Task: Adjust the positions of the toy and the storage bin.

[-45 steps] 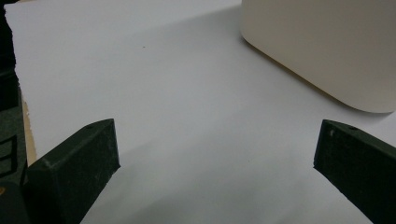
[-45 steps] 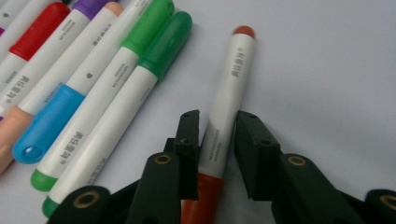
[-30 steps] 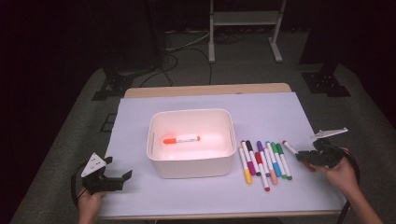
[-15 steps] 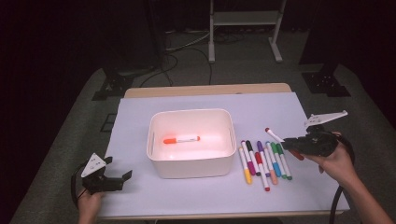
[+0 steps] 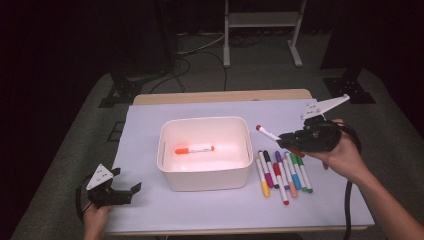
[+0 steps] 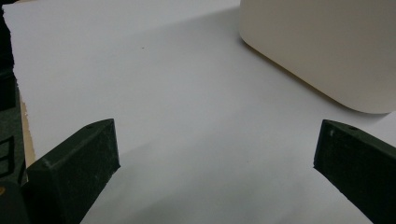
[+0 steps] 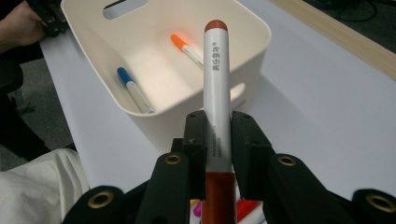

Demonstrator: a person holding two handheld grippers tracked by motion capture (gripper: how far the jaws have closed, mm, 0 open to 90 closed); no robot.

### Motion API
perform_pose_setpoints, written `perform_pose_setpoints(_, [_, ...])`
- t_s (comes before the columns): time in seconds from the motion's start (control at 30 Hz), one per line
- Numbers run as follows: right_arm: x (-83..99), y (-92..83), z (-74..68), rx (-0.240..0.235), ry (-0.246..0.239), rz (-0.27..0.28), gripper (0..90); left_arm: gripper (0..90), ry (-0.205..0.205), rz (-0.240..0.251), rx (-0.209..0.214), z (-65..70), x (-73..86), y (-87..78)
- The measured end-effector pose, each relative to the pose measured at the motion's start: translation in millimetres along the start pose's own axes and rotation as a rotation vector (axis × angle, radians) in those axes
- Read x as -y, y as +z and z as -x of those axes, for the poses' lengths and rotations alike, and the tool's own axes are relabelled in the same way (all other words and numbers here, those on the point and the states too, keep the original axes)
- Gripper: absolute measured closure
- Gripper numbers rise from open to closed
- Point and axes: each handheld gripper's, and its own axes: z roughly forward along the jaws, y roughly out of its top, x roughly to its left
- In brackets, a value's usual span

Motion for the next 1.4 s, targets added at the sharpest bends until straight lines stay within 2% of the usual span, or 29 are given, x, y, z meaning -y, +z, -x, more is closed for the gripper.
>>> perform_pose_setpoints(0.23, [-34.2,18.0,-20.8,-0.056,-0.065,-0.021,75.8,0.0,-0.002,0.001,0.003,-0.5,0.0,-0.2])
perform_pose_setpoints(0.5, [-55.9,44.6,-40.4,-0.113,-0.137,-0.053,75.7,0.0,-0.006,0.002,0.007,-1.0,0.0,-0.4])
perform_pose_setpoints(0.53, [-60.7,51.9,-44.8,-0.13,-0.154,-0.062,75.7,0.0,-0.012,0.0,0.01,-1.0,0.0,-0.3])
perform_pose_setpoints(0.73, [-71.4,71.2,-55.8,-0.172,-0.188,-0.076,75.7,0.0,-0.01,0.002,0.011,-1.0,0.0,-0.3])
perform_pose_setpoints(1.0, [-79.5,96.3,-60.1,-0.222,-0.208,-0.093,75.7,0.0,-0.01,0.006,0.009,-1.0,0.2,-0.8])
perform_pose_setpoints(1.4, [-91.1,135.1,-79.2,-0.289,-0.253,-0.138,75.7,0.0,-0.01,0.003,0.009,-1.0,0.1,-0.4])
